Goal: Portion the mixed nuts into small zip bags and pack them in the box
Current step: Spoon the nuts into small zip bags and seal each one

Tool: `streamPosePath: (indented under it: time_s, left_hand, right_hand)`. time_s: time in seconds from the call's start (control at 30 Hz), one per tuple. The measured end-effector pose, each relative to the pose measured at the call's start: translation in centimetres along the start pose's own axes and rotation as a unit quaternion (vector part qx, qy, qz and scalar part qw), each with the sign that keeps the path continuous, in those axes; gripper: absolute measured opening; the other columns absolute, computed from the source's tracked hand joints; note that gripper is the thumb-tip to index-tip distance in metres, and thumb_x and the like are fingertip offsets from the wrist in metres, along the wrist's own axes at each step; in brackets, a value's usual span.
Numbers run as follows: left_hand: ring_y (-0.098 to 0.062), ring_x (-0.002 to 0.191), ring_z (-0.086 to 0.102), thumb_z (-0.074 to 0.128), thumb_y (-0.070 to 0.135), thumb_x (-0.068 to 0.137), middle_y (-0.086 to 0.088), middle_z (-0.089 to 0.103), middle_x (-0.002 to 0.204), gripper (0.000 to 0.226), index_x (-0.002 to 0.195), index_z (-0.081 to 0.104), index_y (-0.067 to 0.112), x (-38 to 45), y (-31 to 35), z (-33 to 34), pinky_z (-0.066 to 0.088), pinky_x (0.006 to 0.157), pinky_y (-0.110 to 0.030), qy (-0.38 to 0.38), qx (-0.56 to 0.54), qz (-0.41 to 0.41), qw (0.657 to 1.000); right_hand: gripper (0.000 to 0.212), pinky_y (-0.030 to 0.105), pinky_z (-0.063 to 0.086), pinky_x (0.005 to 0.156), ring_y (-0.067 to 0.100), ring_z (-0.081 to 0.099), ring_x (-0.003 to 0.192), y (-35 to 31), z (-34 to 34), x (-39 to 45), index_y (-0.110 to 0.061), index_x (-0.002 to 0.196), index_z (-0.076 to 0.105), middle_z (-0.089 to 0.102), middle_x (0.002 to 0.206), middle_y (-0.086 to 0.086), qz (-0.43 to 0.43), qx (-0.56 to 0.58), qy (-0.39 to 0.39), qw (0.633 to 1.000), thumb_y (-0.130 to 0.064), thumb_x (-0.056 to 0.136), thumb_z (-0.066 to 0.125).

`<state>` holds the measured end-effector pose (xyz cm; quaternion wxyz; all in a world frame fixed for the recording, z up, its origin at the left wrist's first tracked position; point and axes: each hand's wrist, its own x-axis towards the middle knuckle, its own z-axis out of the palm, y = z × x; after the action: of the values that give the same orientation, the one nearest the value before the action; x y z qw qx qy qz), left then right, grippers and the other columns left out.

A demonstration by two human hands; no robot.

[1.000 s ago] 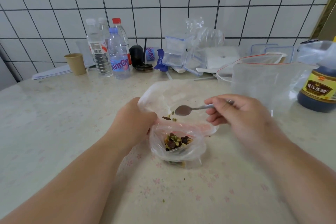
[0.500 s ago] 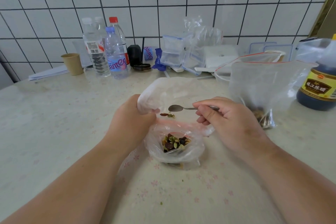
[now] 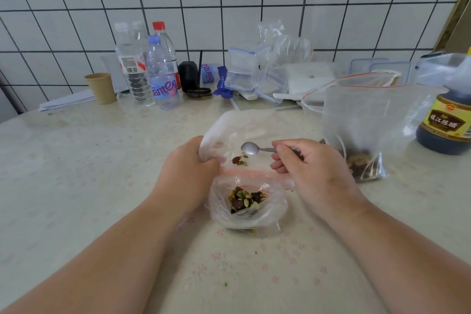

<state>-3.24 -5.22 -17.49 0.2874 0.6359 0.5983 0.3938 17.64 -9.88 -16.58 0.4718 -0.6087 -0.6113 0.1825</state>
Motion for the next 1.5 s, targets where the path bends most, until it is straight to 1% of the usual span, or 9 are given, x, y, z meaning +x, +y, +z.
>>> streamPosePath:
  time_s: [0.13, 0.23, 0.47, 0.6, 0.77, 0.93, 1.17, 1.3, 1.5]
  left_hand:
    - [-0.011, 0.082, 0.07, 0.067, 0.019, 0.087, 0.012, 0.075, 0.084, 0.019, 0.093, 0.07, 0.037, 0.0, 0.0, 0.0, 0.059, 0.075, -0.038, 0.002, -0.002, -0.004, 1.0]
    - [-0.01, 0.082, 0.07, 0.067, 0.02, 0.088, 0.013, 0.075, 0.083, 0.019, 0.095, 0.071, 0.038, 0.0, 0.0, 0.1, 0.057, 0.07, -0.035, 0.0, -0.016, -0.011, 1.0]
    - [-0.008, 0.078, 0.075, 0.057, 0.018, 0.078, 0.016, 0.078, 0.086, 0.04, 0.1, 0.072, 0.048, -0.3, 0.0, 0.0, 0.063, 0.079, -0.043, -0.064, -0.074, -0.035, 0.995]
    - [-0.022, 0.092, 0.078, 0.065, 0.027, 0.087, 0.004, 0.082, 0.095, 0.025, 0.098, 0.073, 0.049, -0.2, 0.0, 0.1, 0.06, 0.093, -0.056, -0.114, -0.132, -0.035, 0.984]
    - [-0.036, 0.114, 0.073, 0.061, 0.009, 0.089, -0.012, 0.079, 0.115, 0.032, 0.111, 0.072, 0.029, 0.3, -0.5, 0.2, 0.049, 0.107, -0.06, -0.188, -0.226, -0.068, 0.953]
    - [-0.033, 0.112, 0.074, 0.062, 0.006, 0.092, -0.01, 0.08, 0.114, 0.029, 0.115, 0.071, 0.021, 0.5, -0.7, 0.2, 0.051, 0.107, -0.057, -0.206, -0.249, -0.065, 0.944]
    - [-0.031, 0.105, 0.077, 0.066, 0.006, 0.089, -0.011, 0.081, 0.109, 0.028, 0.103, 0.078, 0.027, 0.6, -0.9, 0.2, 0.059, 0.098, -0.053, -0.187, -0.249, -0.065, 0.948]
    - [-0.028, 0.094, 0.079, 0.072, 0.013, 0.085, -0.004, 0.082, 0.098, 0.028, 0.095, 0.079, 0.039, 0.7, -0.8, 0.2, 0.058, 0.097, -0.056, -0.142, -0.217, -0.063, 0.964]
    - [-0.042, 0.101, 0.075, 0.071, 0.009, 0.078, -0.015, 0.08, 0.102, 0.023, 0.095, 0.081, 0.021, 0.3, -0.6, -0.1, 0.054, 0.1, -0.064, -0.139, -0.23, -0.076, 0.96]
  right_hand:
    - [0.019, 0.01, 0.05, 0.068, -0.004, 0.068, 0.07, -0.2, -0.3, 0.1, -0.031, 0.099, 0.075, 0.074, 0.073, -0.014, 0.027, 0.017, -0.008, 0.999, -0.029, 0.096, 0.057]
    - [0.021, 0.013, 0.052, 0.06, 0.001, 0.07, 0.064, -0.3, -0.6, 0.1, -0.031, 0.088, 0.075, 0.073, 0.07, -0.014, 0.05, 0.049, 0.012, 0.997, -0.025, 0.093, 0.056]
    - [0.023, 0.023, 0.054, 0.05, 0.019, 0.071, 0.056, 0.0, -0.1, 0.5, -0.012, 0.085, 0.073, 0.073, 0.064, 0.004, 0.174, 0.2, 0.052, 0.963, -0.008, 0.089, 0.05]
    - [0.022, 0.024, 0.052, 0.046, 0.02, 0.069, 0.051, 0.4, 0.5, 0.8, -0.004, 0.084, 0.071, 0.071, 0.06, 0.008, 0.22, 0.236, 0.072, 0.944, -0.005, 0.088, 0.049]
    - [0.022, 0.024, 0.051, 0.044, 0.019, 0.067, 0.049, 0.3, 1.0, 0.9, -0.001, 0.085, 0.069, 0.07, 0.057, 0.007, 0.239, 0.253, 0.064, 0.935, -0.004, 0.09, 0.048]
    - [0.021, 0.022, 0.05, 0.043, 0.016, 0.067, 0.047, -0.1, 1.2, 0.7, 0.003, 0.087, 0.068, 0.069, 0.056, 0.006, 0.255, 0.29, 0.041, 0.922, 0.0, 0.092, 0.047]
    - [0.023, 0.02, 0.052, 0.042, 0.013, 0.066, 0.044, 0.4, 0.8, 1.0, 0.003, 0.084, 0.062, 0.065, 0.05, 0.006, 0.311, 0.417, 0.026, 0.854, 0.0, 0.097, 0.043]
    - [0.022, 0.02, 0.052, 0.044, 0.015, 0.068, 0.048, 0.9, 0.0, 1.2, 0.004, 0.086, 0.065, 0.067, 0.054, 0.007, 0.3, 0.43, 0.04, 0.851, -0.002, 0.096, 0.046]
    - [0.028, 0.019, 0.049, 0.04, 0.013, 0.063, 0.045, 0.2, -2.3, 1.3, 0.0, 0.081, 0.069, 0.065, 0.055, 0.008, 0.278, 0.431, -0.013, 0.858, -0.008, 0.096, 0.047]
